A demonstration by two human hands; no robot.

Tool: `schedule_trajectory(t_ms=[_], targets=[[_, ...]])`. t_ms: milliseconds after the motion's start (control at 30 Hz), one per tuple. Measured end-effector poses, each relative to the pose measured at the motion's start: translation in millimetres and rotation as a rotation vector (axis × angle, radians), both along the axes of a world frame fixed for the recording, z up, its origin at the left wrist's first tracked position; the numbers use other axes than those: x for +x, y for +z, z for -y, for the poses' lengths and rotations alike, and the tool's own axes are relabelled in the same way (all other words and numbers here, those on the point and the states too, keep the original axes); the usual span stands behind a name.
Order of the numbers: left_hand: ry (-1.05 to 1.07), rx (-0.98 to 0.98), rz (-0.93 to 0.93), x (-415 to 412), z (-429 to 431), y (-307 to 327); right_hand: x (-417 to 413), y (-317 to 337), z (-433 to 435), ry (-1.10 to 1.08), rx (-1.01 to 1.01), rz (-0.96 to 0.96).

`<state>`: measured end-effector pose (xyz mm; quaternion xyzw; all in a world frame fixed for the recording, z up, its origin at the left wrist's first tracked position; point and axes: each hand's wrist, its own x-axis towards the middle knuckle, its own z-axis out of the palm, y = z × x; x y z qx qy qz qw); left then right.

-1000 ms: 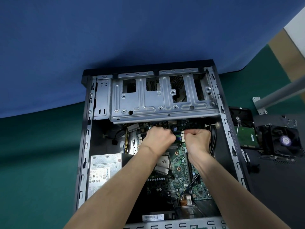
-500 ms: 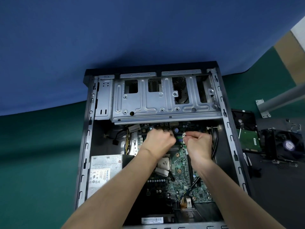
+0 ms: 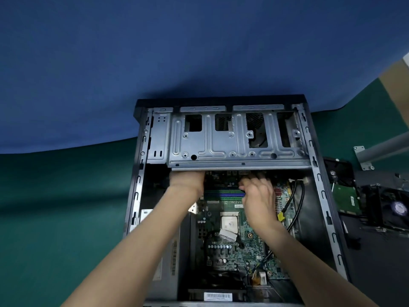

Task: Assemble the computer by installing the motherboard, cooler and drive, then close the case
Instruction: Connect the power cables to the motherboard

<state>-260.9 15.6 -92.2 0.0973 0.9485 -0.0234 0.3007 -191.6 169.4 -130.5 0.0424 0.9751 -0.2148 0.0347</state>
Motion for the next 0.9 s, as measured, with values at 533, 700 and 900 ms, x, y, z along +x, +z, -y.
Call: schedule_trajectory(t_ms=[533,700,900], targets=[[0.478,0.416,0.515,-9,19,-36,4,-9,-15,0.343,0.299,-0.189],[0.455,0.434,0.461,-6,16,-36,-3,-15,-9,0.329,0.258,-0.259],[0.354,0.416,0.421,-5,18,-33,-8,-23,-5,0.338,0.227,-0.368]])
